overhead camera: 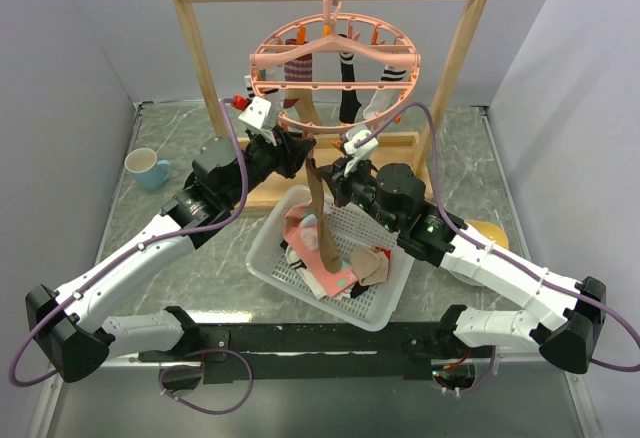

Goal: Clip the socks to the hanger
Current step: Clamp the sock onto the hanger.

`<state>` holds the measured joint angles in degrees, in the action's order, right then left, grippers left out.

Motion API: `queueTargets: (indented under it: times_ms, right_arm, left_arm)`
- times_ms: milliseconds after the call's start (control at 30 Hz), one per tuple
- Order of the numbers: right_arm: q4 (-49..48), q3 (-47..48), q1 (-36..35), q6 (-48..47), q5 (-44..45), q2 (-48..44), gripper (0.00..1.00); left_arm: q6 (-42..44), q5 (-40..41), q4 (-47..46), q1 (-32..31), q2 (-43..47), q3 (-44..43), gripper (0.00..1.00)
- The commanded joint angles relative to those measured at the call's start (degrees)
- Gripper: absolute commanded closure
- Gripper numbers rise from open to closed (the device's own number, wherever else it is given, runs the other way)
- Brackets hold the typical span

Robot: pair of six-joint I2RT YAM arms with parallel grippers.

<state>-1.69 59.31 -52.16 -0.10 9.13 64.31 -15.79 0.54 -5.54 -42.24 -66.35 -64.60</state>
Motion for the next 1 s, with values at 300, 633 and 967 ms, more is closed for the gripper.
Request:
queueTargets:
  times_ms: [300, 633, 967]
  right_arm:
    - [-4.2, 5.1, 1.2, -0.7, -1.0, 0.9, 1.0]
    - [-4.2, 3.2, 2.1, -0.6, -0.2, -1.0, 1.0]
    - [-5.1, 2.7, 2.5, 0.0, -0.8, -1.6, 1.0]
  left_arm:
    - [0.8, 1.0, 3.3, -2.4, 0.1, 1.1, 0.99]
    - [1.7, 1.7, 2.9, -2.4, 0.2, 1.0, 0.99]
    - [2.1, 2.1, 3.3, -2.9, -0.9, 0.8, 0.99]
